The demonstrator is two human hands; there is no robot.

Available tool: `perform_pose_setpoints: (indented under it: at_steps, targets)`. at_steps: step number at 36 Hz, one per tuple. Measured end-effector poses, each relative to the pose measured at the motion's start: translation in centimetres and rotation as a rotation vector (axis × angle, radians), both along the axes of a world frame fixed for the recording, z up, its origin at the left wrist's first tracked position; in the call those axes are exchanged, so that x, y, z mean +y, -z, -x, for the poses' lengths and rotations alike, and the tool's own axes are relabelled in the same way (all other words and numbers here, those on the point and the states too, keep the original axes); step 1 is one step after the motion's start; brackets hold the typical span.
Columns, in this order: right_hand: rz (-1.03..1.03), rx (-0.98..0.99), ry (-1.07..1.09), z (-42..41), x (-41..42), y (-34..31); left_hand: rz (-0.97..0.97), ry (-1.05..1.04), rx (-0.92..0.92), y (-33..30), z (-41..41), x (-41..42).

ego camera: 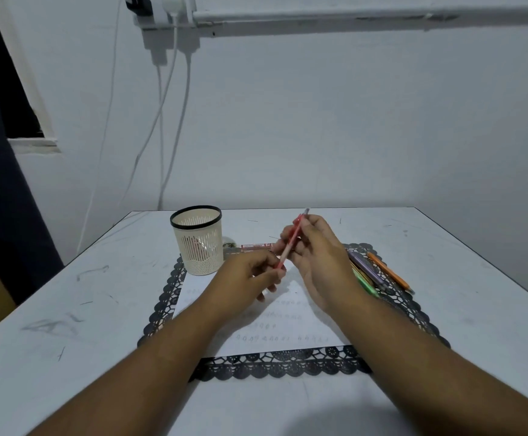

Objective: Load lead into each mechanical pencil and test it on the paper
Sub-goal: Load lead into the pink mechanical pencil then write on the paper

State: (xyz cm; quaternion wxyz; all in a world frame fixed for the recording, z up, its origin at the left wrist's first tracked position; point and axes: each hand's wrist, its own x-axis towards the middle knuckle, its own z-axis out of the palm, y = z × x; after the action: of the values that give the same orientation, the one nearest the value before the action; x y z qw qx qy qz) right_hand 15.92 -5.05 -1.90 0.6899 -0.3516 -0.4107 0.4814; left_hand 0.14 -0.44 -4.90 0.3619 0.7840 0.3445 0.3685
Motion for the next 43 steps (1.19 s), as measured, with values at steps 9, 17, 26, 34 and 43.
perform_pose_setpoints:
  at_steps: [9, 17, 26, 34, 43]
  targets:
    - [-0.114, 0.331, -0.177, -0.7, 0.2, -0.5, 0.014, 0.047, 0.025, 0.1, -0.3, -0.3]
    - [-0.147, 0.357, -0.223, -1.3, 0.1, -0.9, 0.002, 0.016, 0.031, 0.1, 0.1, 0.0]
    - [-0.160, 0.352, -0.269, -1.6, 0.3, -0.8, -0.012, -0.005, 0.034, -0.1, 0.0, 0.0]
    - [-0.188, 0.323, -0.315, -1.8, 0.6, -0.5, -0.016, 0.005, 0.036, -0.2, 0.2, -0.1]
    - [-0.218, 0.309, -0.377, -2.1, 0.4, -0.7, -0.055, 0.009, 0.017, -0.4, 0.3, -0.1]
